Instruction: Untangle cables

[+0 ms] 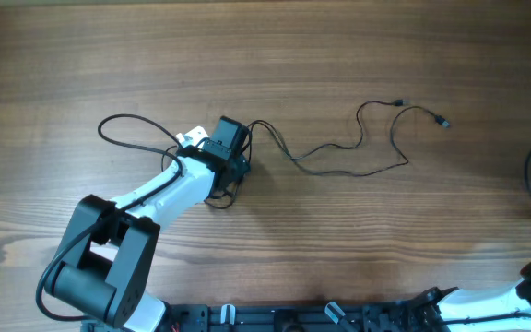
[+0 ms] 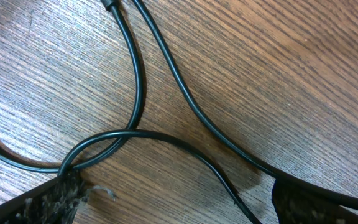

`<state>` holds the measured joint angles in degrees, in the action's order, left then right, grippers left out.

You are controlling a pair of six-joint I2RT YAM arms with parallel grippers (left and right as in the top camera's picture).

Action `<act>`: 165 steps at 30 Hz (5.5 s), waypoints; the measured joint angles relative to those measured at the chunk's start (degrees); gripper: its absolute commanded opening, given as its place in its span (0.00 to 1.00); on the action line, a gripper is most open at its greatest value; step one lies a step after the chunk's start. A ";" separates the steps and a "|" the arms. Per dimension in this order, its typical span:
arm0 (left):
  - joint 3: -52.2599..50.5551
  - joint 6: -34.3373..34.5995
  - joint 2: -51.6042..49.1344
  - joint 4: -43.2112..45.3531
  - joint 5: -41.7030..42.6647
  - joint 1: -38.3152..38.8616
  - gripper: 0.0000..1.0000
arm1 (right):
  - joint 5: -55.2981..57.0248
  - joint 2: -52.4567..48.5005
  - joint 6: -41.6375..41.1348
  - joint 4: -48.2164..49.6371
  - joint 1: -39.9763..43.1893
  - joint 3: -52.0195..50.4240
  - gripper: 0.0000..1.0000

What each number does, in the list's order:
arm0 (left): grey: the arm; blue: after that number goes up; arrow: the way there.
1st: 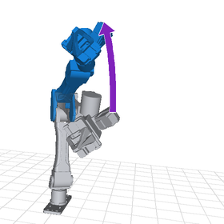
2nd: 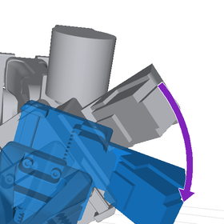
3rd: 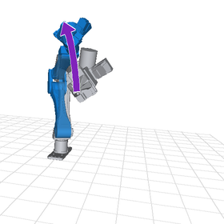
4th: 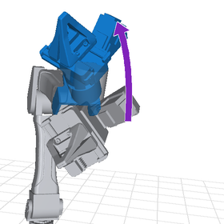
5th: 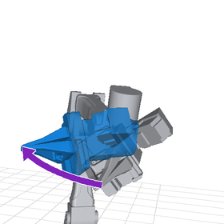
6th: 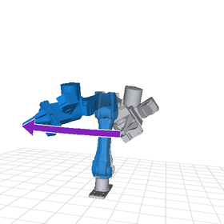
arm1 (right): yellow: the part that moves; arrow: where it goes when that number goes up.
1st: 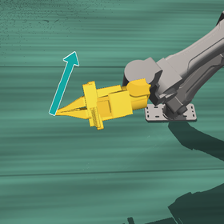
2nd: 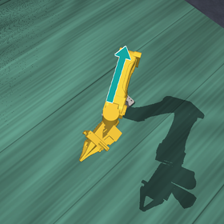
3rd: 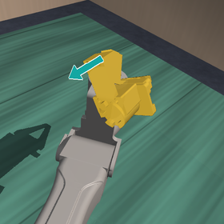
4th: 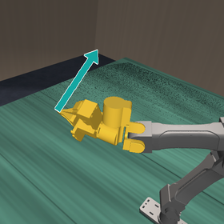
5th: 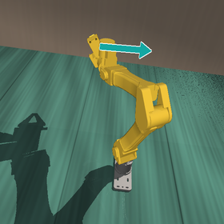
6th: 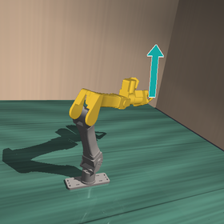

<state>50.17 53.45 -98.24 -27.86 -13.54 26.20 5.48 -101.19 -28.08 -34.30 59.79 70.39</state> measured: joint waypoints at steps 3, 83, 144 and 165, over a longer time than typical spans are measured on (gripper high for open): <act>0.00 0.00 0.00 0.00 0.00 0.00 1.00 | -5.62 0.04 0.48 -1.53 -0.13 0.00 1.00; 6.40 -9.05 63.23 -30.42 -19.19 -0.72 1.00 | 4.04 24.70 16.24 26.97 -90.09 -0.04 0.04; 6.40 -9.05 63.21 -30.45 -19.19 -0.72 1.00 | -2.73 -32.70 17.97 15.69 -24.13 36.15 1.00; 6.40 -9.05 63.21 -30.45 -19.19 -0.72 1.00 | -8.74 -32.70 16.76 6.91 -8.02 35.47 0.79</act>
<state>56.58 44.40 -35.03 -58.30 -32.73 25.47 -3.27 -133.88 -11.31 -27.40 51.77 105.86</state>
